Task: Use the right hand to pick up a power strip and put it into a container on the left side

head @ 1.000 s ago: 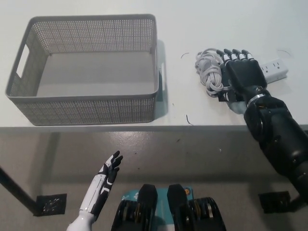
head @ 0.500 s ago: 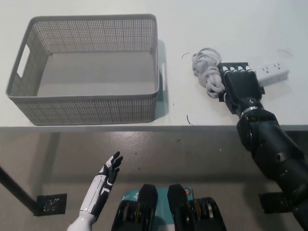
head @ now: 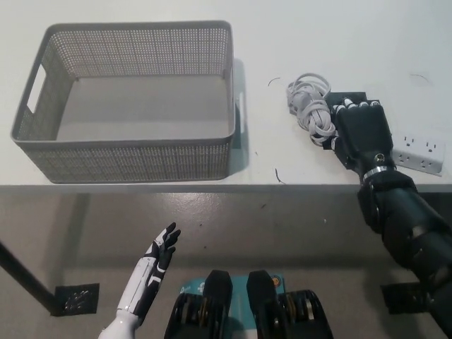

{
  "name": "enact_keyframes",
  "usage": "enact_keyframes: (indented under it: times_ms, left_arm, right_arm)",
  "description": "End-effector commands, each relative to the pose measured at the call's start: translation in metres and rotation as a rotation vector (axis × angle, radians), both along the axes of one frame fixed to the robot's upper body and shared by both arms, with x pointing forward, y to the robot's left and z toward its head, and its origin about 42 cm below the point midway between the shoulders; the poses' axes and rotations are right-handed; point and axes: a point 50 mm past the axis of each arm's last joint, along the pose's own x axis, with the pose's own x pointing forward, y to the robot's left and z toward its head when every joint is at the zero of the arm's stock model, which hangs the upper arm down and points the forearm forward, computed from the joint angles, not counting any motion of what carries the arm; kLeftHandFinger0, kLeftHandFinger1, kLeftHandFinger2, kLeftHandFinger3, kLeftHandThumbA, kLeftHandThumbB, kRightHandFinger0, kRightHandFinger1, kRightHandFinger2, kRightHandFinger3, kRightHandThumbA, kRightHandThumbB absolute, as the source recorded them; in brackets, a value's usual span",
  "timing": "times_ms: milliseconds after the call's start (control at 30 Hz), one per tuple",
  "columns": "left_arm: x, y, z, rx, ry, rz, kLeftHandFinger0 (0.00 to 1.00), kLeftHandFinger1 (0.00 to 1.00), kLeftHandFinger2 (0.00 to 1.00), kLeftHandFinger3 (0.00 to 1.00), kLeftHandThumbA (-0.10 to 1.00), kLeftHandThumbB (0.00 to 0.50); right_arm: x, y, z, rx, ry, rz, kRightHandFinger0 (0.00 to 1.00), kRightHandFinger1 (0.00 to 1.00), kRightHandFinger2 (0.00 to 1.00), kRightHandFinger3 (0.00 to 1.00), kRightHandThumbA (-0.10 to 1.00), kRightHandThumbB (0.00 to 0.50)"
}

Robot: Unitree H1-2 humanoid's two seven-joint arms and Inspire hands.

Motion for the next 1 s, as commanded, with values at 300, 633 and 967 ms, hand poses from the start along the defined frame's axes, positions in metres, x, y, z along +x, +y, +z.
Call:
enact_keyframes:
  times_ms: [300,633,967]
  left_arm:
    - [0.006,0.001,0.013,-0.001,-0.08,0.006,1.0,1.0,1.0,1.0,1.0,0.071]
    - [0.009,0.001,0.015,0.004,-0.085,0.0,1.0,1.0,1.0,1.0,1.0,0.081]
    - [0.01,0.0,0.016,0.0,-0.089,-0.004,1.0,1.0,1.0,1.0,1.0,0.076]
  right_arm:
    - [0.029,0.021,0.242,0.023,-0.867,0.289,0.0,0.1,0.83,0.65,-0.1,0.178]
    - [0.001,0.021,0.33,0.071,-1.073,0.352,0.0,0.24,0.75,0.89,-0.1,0.128]
    - [-0.011,0.037,0.369,0.082,-1.151,0.421,0.0,0.13,0.74,0.82,-0.1,0.231]
